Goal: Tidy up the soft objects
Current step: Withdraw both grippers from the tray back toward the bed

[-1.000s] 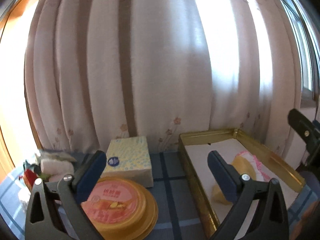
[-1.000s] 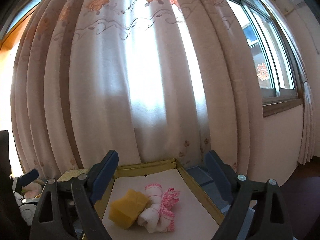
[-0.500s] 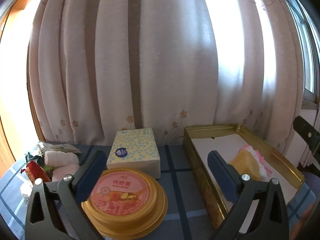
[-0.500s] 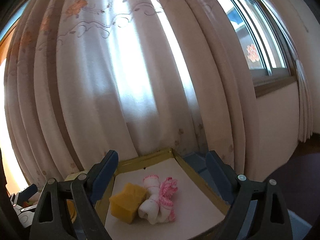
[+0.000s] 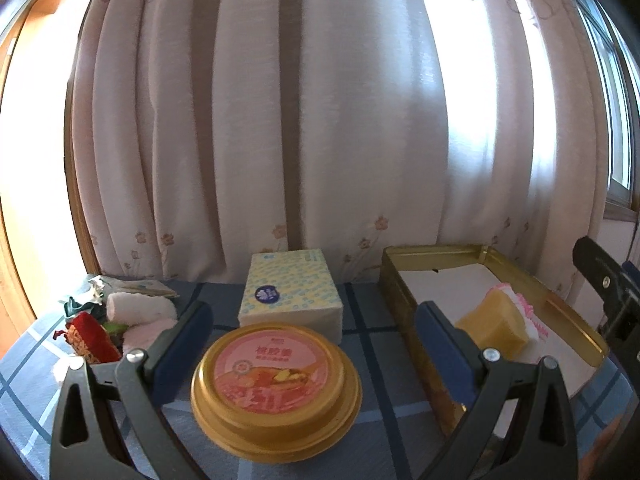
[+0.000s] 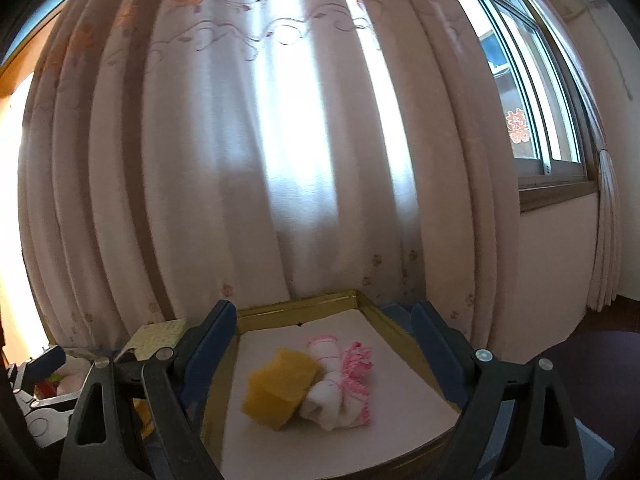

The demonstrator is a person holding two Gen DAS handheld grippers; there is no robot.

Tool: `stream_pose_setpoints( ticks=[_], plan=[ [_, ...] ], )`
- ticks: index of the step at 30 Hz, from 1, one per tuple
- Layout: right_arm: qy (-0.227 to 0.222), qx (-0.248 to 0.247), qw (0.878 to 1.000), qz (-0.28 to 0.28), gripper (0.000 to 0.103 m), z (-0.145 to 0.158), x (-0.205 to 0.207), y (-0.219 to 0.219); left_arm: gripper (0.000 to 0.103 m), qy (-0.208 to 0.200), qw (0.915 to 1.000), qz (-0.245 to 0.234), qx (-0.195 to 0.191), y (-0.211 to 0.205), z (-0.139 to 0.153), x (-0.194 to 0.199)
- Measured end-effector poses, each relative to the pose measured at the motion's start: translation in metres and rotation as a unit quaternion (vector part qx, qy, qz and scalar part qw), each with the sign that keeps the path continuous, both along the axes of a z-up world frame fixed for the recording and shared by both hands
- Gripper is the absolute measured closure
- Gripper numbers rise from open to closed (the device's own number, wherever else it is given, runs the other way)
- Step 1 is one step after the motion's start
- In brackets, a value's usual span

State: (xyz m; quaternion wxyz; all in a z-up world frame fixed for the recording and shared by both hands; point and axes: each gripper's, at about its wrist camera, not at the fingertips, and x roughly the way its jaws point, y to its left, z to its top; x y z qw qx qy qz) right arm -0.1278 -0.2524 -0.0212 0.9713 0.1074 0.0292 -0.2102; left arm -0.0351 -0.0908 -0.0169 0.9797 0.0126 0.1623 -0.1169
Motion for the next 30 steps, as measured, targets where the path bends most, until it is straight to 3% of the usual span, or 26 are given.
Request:
stream_pose_setpoints(
  ticks=[20, 30],
  plan=[
    [-0.005, 0.01, 1.0, 0.019, 0.012, 0.0, 0.0, 0.022, 0.001, 0.001, 1.0, 0.0, 0.001, 0.017, -0.002, -0.002],
    [-0.005, 0.003, 0.999, 0.043, 0.012, 0.002, 0.009, 0.047, 0.001, 0.006, 0.9997, 0.022, -0.003, 0.045, -0.002, -0.001]
  ],
)
